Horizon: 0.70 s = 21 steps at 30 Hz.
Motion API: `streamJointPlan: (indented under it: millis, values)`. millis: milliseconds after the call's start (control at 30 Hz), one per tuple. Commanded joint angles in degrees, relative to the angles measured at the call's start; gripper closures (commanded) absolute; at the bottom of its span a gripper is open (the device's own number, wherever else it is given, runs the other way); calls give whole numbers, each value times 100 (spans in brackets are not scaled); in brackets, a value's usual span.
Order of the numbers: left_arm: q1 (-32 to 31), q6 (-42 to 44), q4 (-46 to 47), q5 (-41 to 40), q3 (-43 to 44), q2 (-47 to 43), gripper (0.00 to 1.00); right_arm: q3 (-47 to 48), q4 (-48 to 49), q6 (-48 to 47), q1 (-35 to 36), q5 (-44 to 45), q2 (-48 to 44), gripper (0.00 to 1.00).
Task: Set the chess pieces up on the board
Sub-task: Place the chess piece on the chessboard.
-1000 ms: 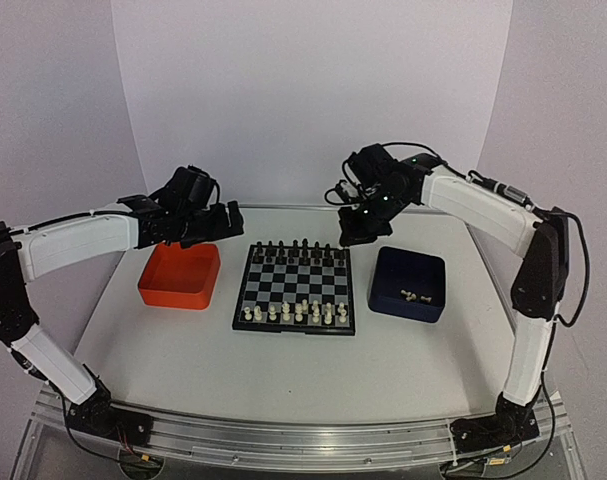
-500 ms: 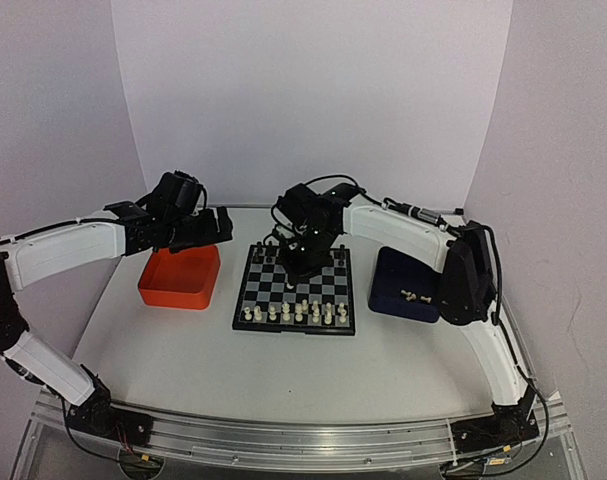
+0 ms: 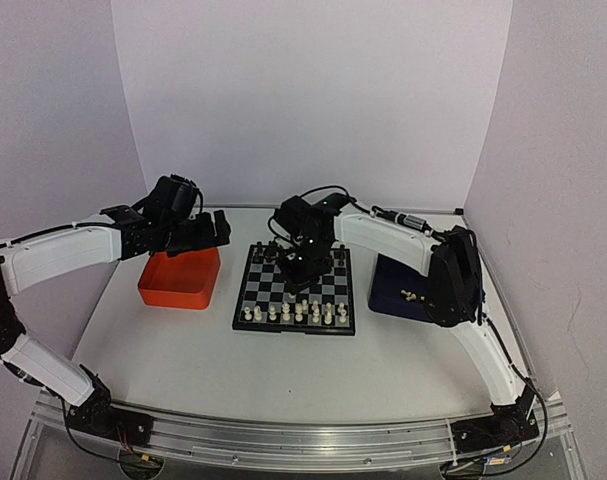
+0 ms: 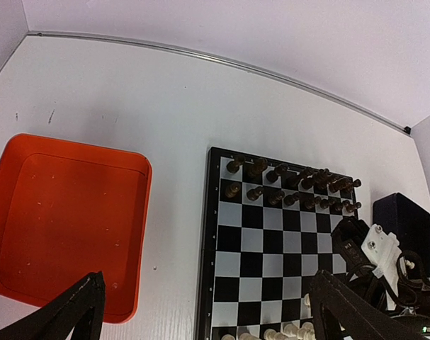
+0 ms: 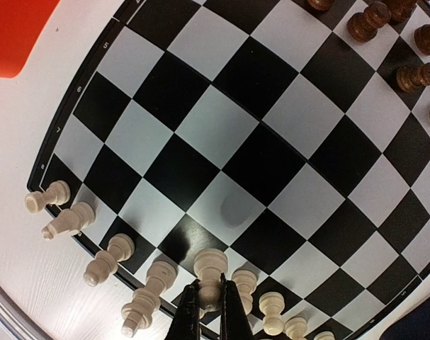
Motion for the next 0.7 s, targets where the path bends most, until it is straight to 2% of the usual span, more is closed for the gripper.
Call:
streamJointPlan:
  millis: [0,667]
  values:
    - [54,72,105,22,-25,-272,0,238,-140,-26,67,-167,146,100]
    - [91,104,97,102,-66,-272,0,386,-173,44,89,-312,435,99]
